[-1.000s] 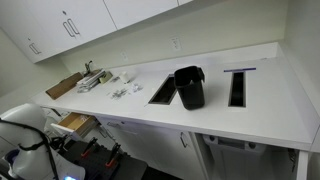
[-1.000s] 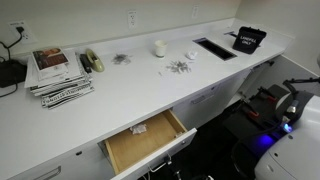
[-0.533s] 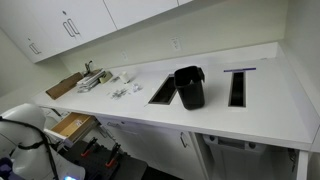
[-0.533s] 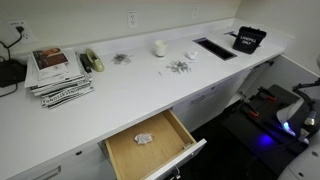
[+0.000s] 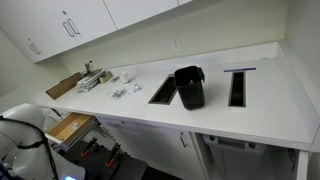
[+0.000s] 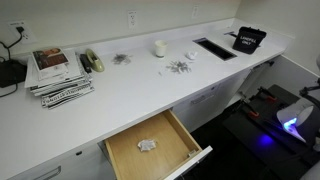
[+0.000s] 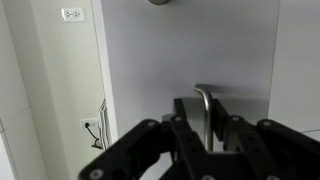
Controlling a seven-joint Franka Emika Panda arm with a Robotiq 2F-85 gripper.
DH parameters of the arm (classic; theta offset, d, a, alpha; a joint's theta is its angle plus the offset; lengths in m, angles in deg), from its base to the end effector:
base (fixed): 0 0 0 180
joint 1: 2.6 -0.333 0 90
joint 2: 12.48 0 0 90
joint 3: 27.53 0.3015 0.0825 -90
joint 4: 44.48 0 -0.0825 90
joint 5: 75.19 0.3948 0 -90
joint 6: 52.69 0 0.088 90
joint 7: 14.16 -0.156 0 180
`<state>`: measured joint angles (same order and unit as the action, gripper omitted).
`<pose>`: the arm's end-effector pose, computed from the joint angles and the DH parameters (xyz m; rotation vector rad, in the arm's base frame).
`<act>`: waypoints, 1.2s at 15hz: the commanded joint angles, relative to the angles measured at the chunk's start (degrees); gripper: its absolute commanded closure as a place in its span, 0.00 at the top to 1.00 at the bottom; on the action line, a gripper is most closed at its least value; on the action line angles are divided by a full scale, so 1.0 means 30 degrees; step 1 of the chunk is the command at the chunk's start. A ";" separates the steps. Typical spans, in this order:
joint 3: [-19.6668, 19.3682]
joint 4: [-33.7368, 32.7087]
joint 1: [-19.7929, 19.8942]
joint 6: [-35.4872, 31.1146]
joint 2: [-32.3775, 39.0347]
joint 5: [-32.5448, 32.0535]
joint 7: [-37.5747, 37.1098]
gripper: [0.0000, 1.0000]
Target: Open the drawer on the left
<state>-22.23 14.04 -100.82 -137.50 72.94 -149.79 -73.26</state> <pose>0.0250 0.6254 -0.0933 1.4284 1.2098 1.0676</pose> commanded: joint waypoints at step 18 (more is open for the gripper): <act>0.3122 0.2805 0.2627 -0.9810 -0.4962 0.2298 0.2559 1.00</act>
<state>-14.72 11.15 -95.62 -164.59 66.59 -143.08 -68.08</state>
